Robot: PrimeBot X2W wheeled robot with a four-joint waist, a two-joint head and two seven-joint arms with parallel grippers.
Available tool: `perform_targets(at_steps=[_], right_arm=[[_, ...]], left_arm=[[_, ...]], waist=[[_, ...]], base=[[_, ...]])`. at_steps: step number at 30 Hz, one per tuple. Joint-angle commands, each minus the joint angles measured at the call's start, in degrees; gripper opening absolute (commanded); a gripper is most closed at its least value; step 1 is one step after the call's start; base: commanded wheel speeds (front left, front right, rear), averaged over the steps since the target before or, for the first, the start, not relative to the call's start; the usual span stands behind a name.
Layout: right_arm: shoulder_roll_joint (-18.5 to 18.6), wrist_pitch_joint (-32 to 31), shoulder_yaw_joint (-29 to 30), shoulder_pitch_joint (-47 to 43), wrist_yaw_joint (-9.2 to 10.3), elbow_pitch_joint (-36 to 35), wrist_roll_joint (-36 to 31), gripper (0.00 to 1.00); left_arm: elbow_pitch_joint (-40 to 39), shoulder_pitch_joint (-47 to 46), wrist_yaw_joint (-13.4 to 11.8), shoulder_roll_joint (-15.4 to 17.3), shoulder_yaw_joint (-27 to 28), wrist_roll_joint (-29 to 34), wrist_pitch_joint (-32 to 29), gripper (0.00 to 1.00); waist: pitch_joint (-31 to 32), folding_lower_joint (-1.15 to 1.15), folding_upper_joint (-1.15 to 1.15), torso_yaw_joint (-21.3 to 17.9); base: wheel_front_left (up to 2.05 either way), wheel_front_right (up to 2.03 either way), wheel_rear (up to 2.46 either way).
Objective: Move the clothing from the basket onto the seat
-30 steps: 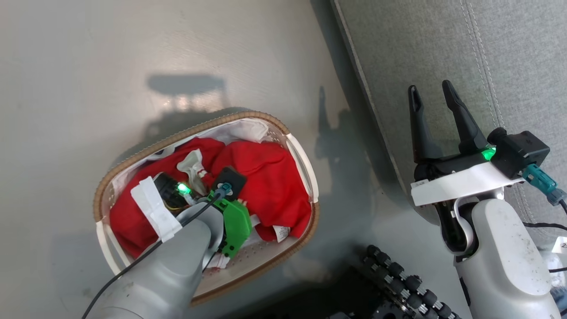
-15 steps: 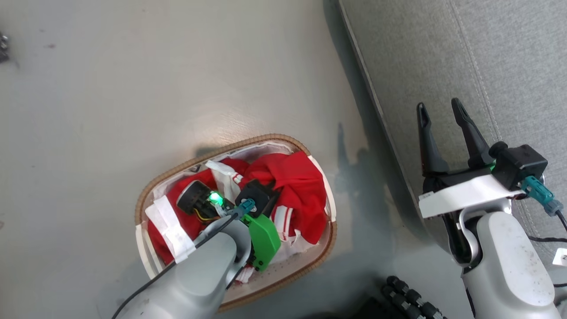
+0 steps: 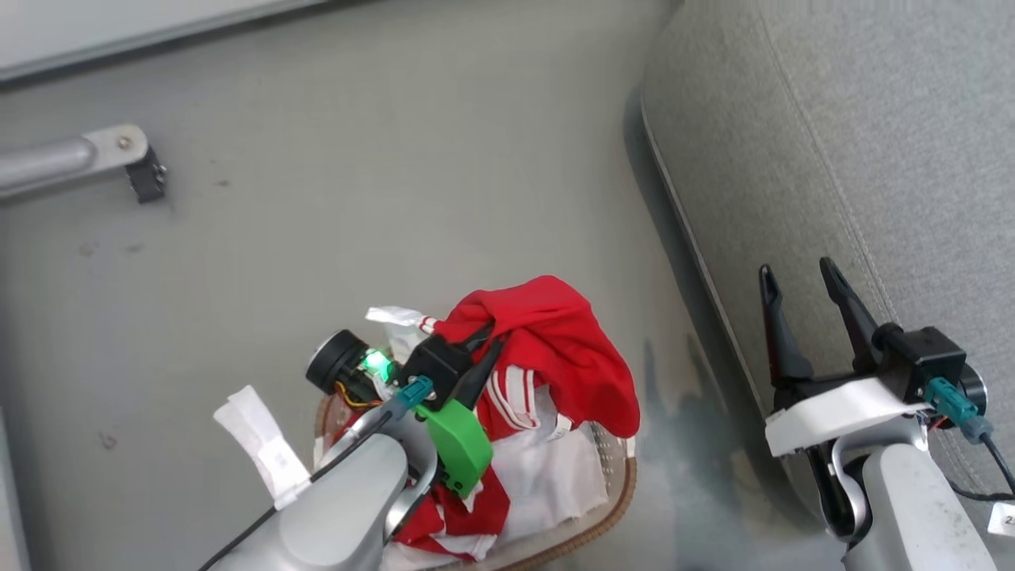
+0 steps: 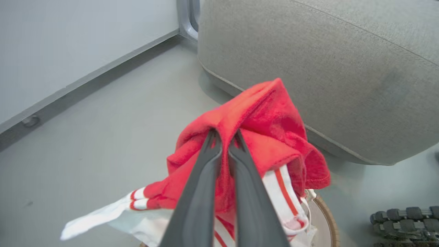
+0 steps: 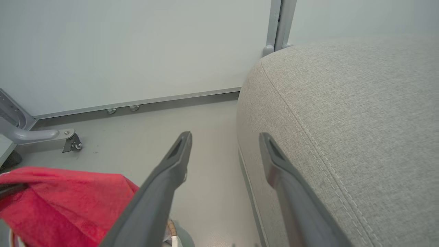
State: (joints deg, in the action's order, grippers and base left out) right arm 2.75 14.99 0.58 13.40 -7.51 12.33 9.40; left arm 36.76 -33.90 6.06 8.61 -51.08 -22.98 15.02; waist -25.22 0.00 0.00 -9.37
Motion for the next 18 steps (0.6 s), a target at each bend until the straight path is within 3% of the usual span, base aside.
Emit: perform_targets(at_steps=[1, 18], right_arm=[[0.3, 0.3, 0.2, -1.4, 0.04, 0.3, -0.5, 1.00], [0.2, 0.3, -3.1, -6.4, 0.04, 1.3, -2.2, 1.00]], left_arm=[[-1.0, 1.3, -0.1, 0.9, 0.3, 0.2, 0.2, 0.00], [-10.3, -6.1, 0.9, 9.8, 3.1, -3.2, -6.2, 0.00]], waist=[[7.0, 0.00, 0.00, 3.5], [20.3, 0.00, 0.00, 5.2]], base=[[0.00, 0.00, 0.00], [0.00, 0.00, 0.00]])
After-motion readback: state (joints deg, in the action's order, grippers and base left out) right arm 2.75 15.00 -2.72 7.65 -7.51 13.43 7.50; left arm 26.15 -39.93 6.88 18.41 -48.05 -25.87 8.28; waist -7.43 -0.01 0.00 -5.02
